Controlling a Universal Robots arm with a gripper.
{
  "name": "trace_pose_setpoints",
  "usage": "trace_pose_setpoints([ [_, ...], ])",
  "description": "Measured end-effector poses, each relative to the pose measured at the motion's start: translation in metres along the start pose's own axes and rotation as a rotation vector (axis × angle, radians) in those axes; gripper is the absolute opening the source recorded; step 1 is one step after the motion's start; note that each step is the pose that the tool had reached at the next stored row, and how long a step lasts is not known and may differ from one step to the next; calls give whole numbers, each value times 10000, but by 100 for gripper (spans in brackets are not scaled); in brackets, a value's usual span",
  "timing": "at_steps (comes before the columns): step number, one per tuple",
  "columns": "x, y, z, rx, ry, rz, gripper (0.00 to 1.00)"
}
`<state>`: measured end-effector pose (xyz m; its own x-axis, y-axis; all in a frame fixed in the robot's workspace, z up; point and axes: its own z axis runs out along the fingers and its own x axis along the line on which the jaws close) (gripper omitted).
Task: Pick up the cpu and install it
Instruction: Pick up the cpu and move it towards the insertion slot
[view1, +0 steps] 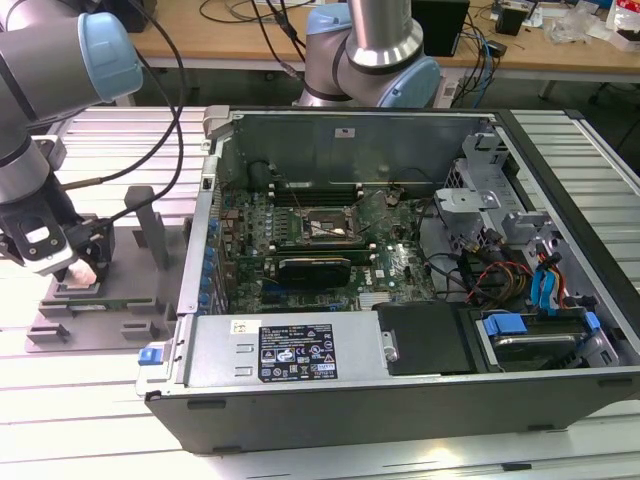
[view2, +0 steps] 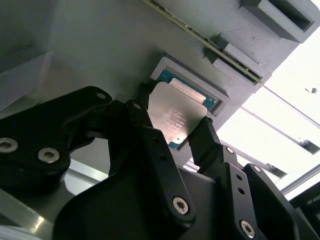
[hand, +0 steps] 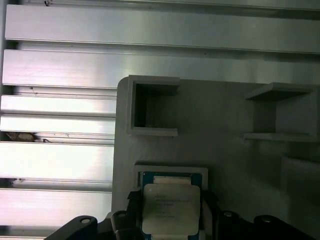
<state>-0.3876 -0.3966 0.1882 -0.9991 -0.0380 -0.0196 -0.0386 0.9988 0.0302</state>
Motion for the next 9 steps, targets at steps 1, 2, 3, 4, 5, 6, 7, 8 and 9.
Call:
trace_pose_setpoints([
  [1,0,0,-1,1,1,0,56],
  [2,0,0,-1,0,0,0,56],
  [3,0,0,-2,0,1,0,56],
  [4,0,0,-2,0,0,0,56],
  [5,1,0,-2,2,3,0,56],
  [6,1,0,-1,1,2,0,56],
  [7,1,0,-1,1,1,0,56],
  [8,0,0,0,1,2,0,56],
  [9,1,0,0,1,5,1,55],
])
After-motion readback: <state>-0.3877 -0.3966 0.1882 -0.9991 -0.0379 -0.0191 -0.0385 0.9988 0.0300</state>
